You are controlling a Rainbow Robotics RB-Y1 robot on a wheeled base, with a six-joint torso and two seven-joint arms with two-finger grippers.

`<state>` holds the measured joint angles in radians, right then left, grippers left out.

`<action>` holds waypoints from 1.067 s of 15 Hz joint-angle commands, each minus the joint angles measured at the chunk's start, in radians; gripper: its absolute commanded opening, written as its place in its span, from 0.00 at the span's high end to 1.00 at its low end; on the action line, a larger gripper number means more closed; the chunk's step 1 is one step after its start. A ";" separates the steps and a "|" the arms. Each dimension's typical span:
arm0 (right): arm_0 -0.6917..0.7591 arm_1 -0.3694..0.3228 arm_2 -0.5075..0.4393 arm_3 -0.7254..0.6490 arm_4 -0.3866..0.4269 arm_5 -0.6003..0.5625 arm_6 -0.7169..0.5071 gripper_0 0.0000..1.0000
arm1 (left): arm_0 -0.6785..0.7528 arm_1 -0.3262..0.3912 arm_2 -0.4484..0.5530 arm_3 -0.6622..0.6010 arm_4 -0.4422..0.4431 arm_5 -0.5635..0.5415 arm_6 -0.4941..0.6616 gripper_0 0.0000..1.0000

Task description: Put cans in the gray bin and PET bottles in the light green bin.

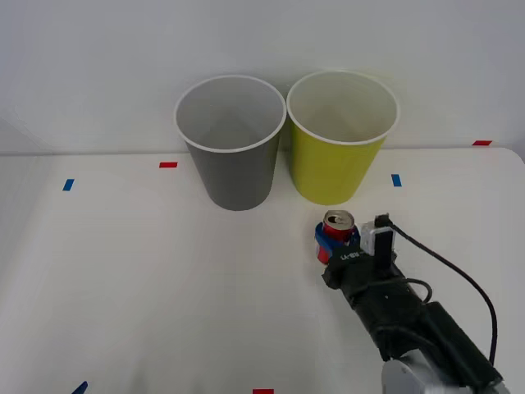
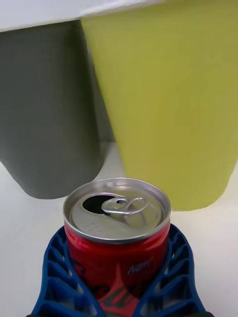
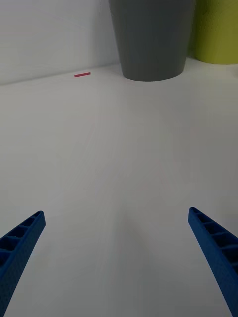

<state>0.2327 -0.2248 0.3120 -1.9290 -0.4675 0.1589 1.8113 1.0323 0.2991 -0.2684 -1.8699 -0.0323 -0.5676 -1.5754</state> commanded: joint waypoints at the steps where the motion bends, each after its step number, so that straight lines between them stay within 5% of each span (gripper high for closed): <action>1: -0.024 -0.001 -0.108 -0.206 0.023 0.312 -0.010 1.00 | 0.000 0.000 0.000 0.000 0.000 0.000 0.000 0.00; 9: -0.216 -0.011 -0.211 -0.462 0.059 0.884 -0.063 1.00 | 0.000 0.000 0.000 0.000 0.000 0.000 0.000 0.00; 16: -0.527 -0.079 -0.229 -0.427 -0.040 1.010 -0.150 1.00 | 0.000 0.000 0.000 0.000 0.000 0.000 0.000 0.00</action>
<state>-0.2219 -0.2828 0.0750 -2.3804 -0.4940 1.1379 1.7065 1.0324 0.2991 -0.2685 -1.8699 -0.0322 -0.5676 -1.5754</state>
